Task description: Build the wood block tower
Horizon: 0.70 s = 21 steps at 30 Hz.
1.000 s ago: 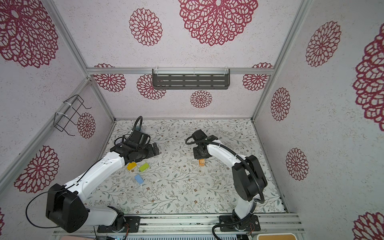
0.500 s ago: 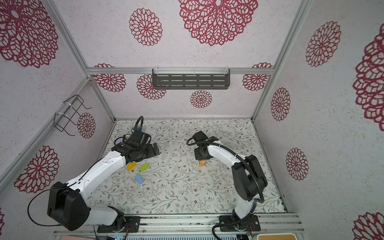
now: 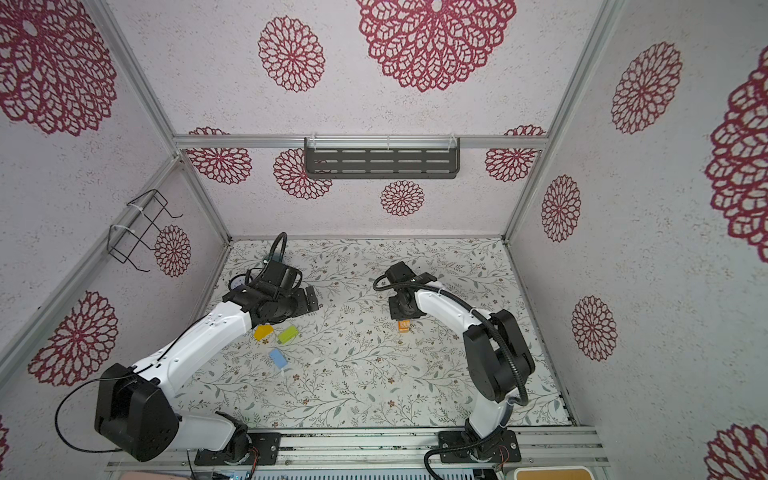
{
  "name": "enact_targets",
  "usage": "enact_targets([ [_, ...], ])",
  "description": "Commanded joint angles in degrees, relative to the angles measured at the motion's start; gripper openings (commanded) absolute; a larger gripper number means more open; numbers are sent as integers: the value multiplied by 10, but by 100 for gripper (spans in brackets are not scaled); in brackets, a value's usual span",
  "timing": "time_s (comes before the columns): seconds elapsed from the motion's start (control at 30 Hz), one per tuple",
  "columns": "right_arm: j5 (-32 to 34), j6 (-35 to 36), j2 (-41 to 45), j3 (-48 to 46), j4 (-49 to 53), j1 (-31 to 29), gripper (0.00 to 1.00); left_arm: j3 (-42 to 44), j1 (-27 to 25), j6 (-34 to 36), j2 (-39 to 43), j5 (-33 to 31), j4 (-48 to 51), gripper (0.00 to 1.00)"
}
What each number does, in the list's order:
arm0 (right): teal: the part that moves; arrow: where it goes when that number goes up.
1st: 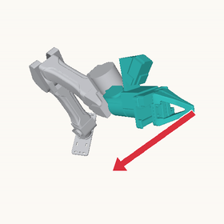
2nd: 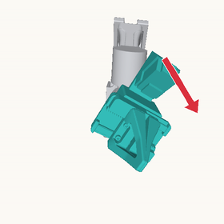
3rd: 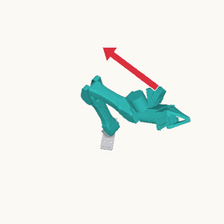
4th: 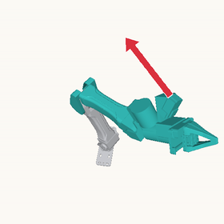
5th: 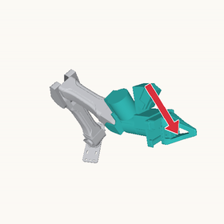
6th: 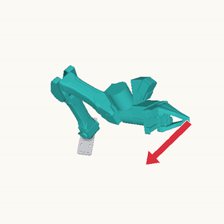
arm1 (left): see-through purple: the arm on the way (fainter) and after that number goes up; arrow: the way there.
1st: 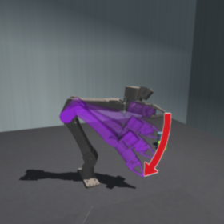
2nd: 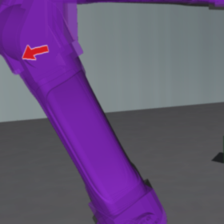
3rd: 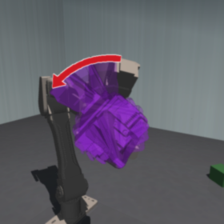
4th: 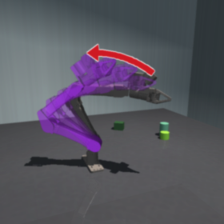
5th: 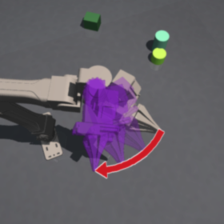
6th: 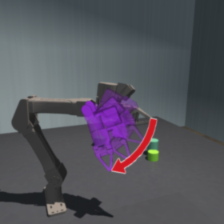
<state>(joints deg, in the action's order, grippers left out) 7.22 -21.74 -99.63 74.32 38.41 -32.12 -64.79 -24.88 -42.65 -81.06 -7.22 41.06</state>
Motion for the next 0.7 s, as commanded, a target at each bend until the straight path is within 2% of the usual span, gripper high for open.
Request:
enact_targets([
  [0.0, -1, -14, 8, 0, 1, 3, 28, -11, -2, 10, -6, -10, -5, 97],
  [0.3, -1, -13, -1, -1, 4, 0, 39, -9, -2, 12, -4, -11, -4, 97],
  [0.57, -5, -11, -5, -2, 2, -1, 42, -10, -1, 13, -4, -12, -3, 97],
  [0.67, -6, -9, -7, -1, 3, -1, 46, -11, -1, 13, -3, -13, -2, 97],
])
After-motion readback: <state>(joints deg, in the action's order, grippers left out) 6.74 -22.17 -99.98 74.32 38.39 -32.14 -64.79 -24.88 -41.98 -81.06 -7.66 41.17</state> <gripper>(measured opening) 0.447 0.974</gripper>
